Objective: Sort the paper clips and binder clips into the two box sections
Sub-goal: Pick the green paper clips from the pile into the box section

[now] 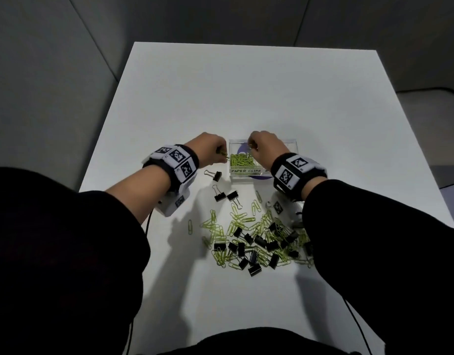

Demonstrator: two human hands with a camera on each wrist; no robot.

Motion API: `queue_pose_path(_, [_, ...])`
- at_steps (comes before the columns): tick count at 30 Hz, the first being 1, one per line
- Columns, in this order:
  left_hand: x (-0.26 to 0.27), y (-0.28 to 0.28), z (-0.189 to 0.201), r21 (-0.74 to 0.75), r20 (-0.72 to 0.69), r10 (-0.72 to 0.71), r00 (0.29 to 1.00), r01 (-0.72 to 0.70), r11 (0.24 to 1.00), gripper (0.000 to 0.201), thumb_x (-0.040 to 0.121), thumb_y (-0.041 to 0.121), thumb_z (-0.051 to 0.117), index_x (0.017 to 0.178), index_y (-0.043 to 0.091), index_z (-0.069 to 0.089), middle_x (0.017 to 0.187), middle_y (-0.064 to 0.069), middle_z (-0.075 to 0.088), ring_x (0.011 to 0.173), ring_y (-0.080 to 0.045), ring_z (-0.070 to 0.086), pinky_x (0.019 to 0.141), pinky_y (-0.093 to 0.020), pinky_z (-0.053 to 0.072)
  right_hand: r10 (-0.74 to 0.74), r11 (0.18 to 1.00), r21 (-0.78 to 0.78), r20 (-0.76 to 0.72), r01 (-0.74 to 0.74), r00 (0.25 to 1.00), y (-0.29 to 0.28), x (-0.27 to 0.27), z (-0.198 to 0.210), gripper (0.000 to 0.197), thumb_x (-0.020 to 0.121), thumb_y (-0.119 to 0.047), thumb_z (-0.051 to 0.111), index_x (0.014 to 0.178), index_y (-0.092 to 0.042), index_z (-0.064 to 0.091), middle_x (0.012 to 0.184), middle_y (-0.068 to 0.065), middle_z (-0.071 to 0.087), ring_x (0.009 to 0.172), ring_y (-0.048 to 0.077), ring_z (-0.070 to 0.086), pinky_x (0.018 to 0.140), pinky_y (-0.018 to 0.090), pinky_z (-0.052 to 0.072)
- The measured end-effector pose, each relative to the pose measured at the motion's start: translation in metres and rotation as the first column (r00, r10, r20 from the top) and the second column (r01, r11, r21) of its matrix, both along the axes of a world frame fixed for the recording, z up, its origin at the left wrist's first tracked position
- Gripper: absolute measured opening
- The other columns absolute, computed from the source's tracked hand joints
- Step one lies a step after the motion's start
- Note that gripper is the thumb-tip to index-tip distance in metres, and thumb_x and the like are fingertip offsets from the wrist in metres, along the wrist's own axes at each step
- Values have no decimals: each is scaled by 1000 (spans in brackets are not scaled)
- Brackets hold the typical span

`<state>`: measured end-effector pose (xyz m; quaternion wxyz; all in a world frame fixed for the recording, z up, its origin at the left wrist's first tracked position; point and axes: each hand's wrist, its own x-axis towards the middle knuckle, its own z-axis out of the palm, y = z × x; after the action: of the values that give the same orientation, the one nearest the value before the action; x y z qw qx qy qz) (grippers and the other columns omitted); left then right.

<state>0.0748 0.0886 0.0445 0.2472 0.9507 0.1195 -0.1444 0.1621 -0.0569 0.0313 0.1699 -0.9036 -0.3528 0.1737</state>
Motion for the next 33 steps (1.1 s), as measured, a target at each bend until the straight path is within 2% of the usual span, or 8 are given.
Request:
queue_pose_path(5, [28, -3, -1, 72, 62, -31, 998, 26, 997, 20, 89, 15, 58, 104, 2, 62, 105, -14, 65, 98, -27, 59, 78, -27, 42, -113, 992, 29, -168, 120, 979, 8, 3, -5, 35, 90, -3, 42, 123, -9, 53, 122, 15, 59, 106, 30, 59, 91, 37, 50])
queue_pose_path(8, [43, -11, -8, 84, 97, -64, 993, 55, 995, 21, 90, 14, 56, 106, 3, 62, 109, -15, 65, 103, -29, 59, 87, -34, 45, -160, 976, 125, -157, 181, 975, -8, 3, -1, 32, 89, 0, 39, 114, -5, 58, 115, 14, 63, 104, 29, 59, 91, 36, 48])
queue_pose_path(11, [53, -23, -16, 89, 98, -121, 988, 112, 990, 23, 90, 19, 58, 108, 5, 62, 111, -13, 65, 103, -28, 59, 86, -33, 45, -181, 967, 152, -160, 205, 970, -29, 2, 0, 26, 86, 1, 40, 102, -3, 61, 104, 16, 66, 91, 30, 61, 86, 36, 50])
queue_pose_path(17, [42, -37, -18, 224, 24, -271, 962, 259, 940, 36, 92, 27, 53, 128, 23, 52, 132, 0, 52, 122, -21, 49, 90, -35, 43, -76, 997, -9, -168, 75, 983, -56, -10, -13, 25, 90, -3, 43, 105, -4, 63, 109, 13, 66, 100, 27, 61, 86, 29, 45])
queue_pose_path(22, [-6, -31, -13, 244, 86, -297, 951, 269, 932, 25, 95, 27, 45, 115, 23, 59, 115, 3, 60, 107, -17, 56, 79, -27, 43, 147, 960, -222, -123, -172, 981, -55, -34, -35, 32, 96, -16, 45, 126, -10, 52, 131, 11, 55, 119, 25, 52, 102, 35, 42])
queue_pose_path(26, [-63, -16, -30, 234, -109, -289, 951, 307, 922, 28, 94, 22, 44, 120, 25, 57, 118, 4, 57, 103, -15, 58, 78, -26, 45, 224, 910, -347, -50, -227, 973, -60, -56, -48, 24, 91, -15, 50, 112, -5, 53, 123, 13, 51, 116, 29, 45, 97, 39, 44])
queue_pose_path(29, [-103, -4, -48, 155, -268, -256, 929, 304, 940, 38, 92, 16, 46, 129, 23, 48, 126, 0, 48, 104, -17, 56, 82, -28, 47, 305, 878, -379, -24, -291, 952, -63, -73, -51, 26, 92, -14, 46, 114, -4, 51, 123, 14, 48, 115, 30, 44, 95, 40, 45])
queue_pose_path(33, [-133, 2, -64, 88, -256, -171, 951, 200, 976, 40, 88, 14, 56, 128, 16, 48, 119, -7, 47, 89, -16, 49, 83, -28, 44, 386, 870, -327, -19, -370, 922, -68, -93, -53, 28, 93, -14, 45, 118, -5, 52, 127, 11, 47, 118, 28, 43, 97, 39, 45])
